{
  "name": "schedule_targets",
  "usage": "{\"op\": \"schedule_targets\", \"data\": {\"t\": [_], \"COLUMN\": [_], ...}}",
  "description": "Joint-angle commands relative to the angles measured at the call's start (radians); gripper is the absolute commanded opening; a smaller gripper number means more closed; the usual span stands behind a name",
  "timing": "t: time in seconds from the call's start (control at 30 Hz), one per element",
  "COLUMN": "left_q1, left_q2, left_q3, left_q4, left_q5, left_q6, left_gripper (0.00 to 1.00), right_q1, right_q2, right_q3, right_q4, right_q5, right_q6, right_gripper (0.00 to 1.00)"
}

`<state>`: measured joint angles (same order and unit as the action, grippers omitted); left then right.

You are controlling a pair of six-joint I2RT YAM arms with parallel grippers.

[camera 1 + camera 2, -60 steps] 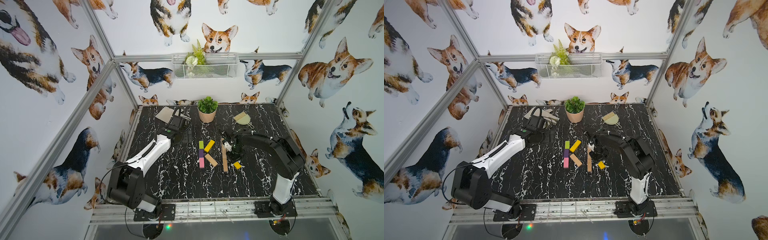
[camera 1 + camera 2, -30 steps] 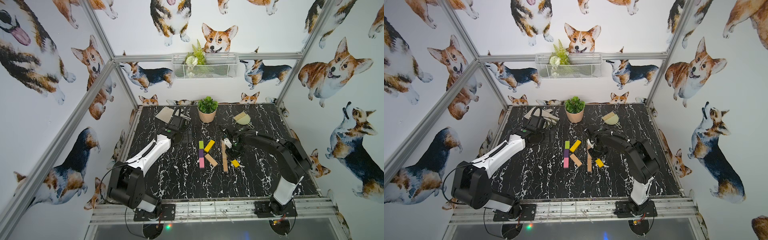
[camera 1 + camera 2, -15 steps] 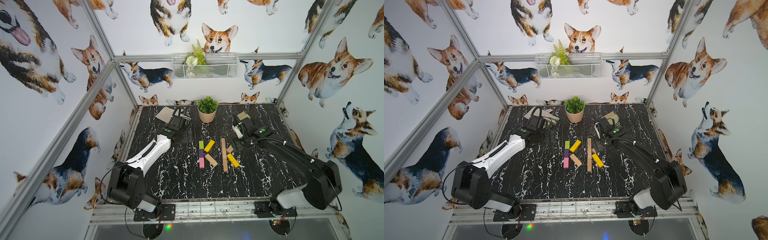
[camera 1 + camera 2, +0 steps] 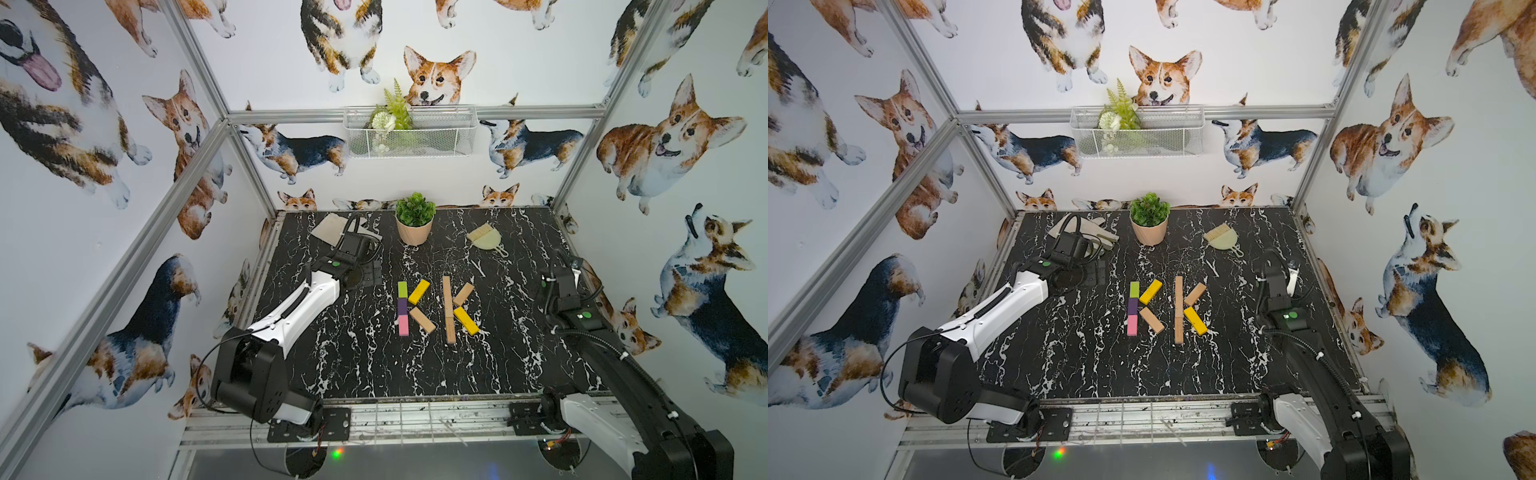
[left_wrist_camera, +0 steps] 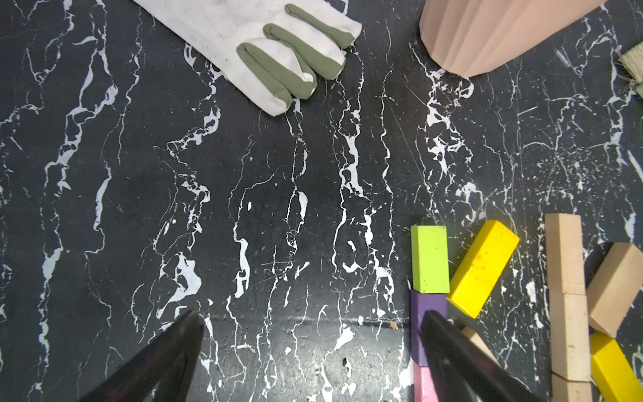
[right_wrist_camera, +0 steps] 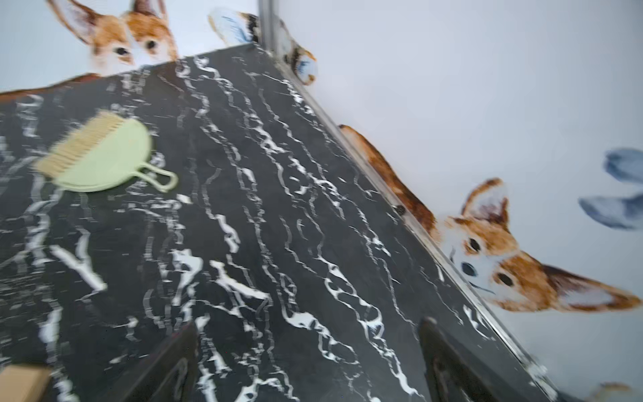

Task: Assemble the letter k with building blocks
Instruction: Reset both arms

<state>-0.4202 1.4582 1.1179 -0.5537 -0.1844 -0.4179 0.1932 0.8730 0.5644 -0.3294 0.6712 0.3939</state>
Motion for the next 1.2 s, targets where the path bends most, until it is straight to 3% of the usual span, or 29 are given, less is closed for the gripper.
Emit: {"op": "schedule_targets", "data": {"t": [0.0,0.1,0.2,0.37,0.5,0.63,0.7,0.77,0.87,0.9,0.97,1.07,1.17], "left_q1": [0.000,0.000,-0.001,0.000,-0.002,-0.003,-0.002,0.008,0.079,0.107,0.151,0.207,0.244], "left_q2": [-0.018,-0.013,-0.022,-0.104,-0.198,-0.256,-0.264,-0.265,-0.268,-0.263,-0.241,-0.173,-0.100], "left_q3": [-0.011,-0.023,-0.056,-0.206,-0.366,-0.471,-0.494,-0.510,-0.529,-0.540,-0.545,-0.549,-0.541], "left_q4": [-0.001,0.008,0.058,0.265,0.444,0.587,0.633,0.679,0.754,0.789,0.839,0.927,0.988], "left_q5": [-0.052,-0.081,-0.093,-0.152,-0.280,-0.410,-0.463,-0.528,-0.479,-0.480,-0.491,-0.532,-0.535], "left_q6": [-0.001,-0.010,-0.024,-0.029,-0.020,0.074,0.130,0.172,0.200,0.207,0.250,0.349,0.377], "left_gripper": [1.00,1.00,1.00,1.00,1.00,1.00,1.00,1.00,1.00,1.00,1.00,1.00,1.00], "right_q1": [0.001,0.002,-0.001,-0.009,-0.009,-0.009,-0.010,-0.026,-0.070,-0.074,-0.092,-0.116,-0.117], "right_q2": [-0.110,-0.174,-0.113,0.109,0.352,0.561,0.574,0.519,0.609,0.625,0.550,0.595,0.561], "right_q3": [-0.211,-0.402,-0.457,-0.472,-0.443,-0.428,-0.421,-0.401,-0.358,-0.347,-0.289,-0.293,-0.280], "right_q4": [0.485,0.795,0.925,1.172,1.367,1.565,1.553,1.429,1.442,1.441,1.213,1.289,1.217], "right_q5": [0.096,0.052,0.017,-0.084,-0.149,-0.208,-0.248,-0.287,-0.473,-0.463,-0.486,-0.534,-0.534], "right_q6": [-0.102,-0.171,-0.244,-0.295,-0.357,-0.409,-0.415,-0.392,-0.420,-0.416,-0.385,-0.385,-0.380], "right_gripper": [1.00,1.00,1.00,0.99,0.99,1.00,1.00,0.99,1.00,1.00,1.00,1.00,1.00]}}
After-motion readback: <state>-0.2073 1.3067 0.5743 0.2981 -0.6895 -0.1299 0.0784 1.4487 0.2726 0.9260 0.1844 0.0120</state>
